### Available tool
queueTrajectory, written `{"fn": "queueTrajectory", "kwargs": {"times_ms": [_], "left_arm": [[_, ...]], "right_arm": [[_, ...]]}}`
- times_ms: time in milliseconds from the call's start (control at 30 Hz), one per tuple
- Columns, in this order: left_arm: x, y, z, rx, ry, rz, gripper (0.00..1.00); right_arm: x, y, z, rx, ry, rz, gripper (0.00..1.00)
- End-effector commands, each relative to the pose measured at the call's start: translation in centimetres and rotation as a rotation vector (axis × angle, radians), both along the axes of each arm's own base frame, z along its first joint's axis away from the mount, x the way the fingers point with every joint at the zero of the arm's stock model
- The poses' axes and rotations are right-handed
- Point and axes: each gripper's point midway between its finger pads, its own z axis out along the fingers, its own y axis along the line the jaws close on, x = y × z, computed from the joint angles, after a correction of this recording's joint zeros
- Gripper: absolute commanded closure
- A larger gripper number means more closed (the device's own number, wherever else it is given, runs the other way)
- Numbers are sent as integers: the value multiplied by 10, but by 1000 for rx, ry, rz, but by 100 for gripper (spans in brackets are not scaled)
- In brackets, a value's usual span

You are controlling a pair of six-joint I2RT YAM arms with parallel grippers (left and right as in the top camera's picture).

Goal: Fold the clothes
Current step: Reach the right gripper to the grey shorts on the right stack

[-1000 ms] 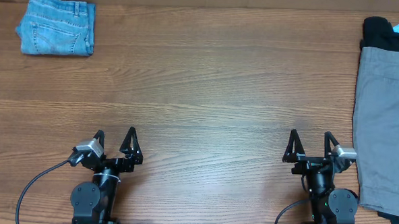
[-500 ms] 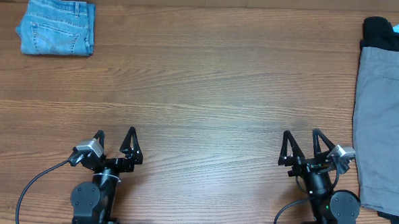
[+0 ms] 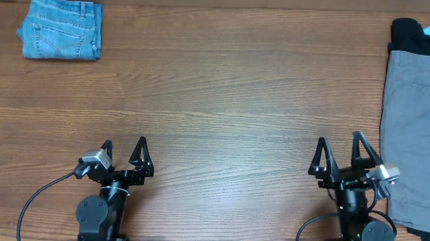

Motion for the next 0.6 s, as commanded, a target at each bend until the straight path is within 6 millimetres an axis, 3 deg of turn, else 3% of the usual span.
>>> {"fn": "queueTrajectory", "kwargs": {"times_ms": [0, 167, 233, 433, 567], "left_arm": [[-1, -4, 0, -10, -5, -21, 0], [-1, -4, 0, -10, -5, -21, 0], [-1, -4, 0, -10, -5, -21, 0], [-1, -4, 0, -10, -5, -21, 0], [-1, -4, 0, -10, -5, -21, 0]], "right_arm": [[-3, -16, 40, -69, -65, -121, 0], [12, -27, 86, -186, -48, -228, 0], [43, -39, 99, -216, 71, -303, 0], [109, -49, 73, -299, 493, -325, 0], [147, -66, 63, -335, 727, -356, 0]]}}
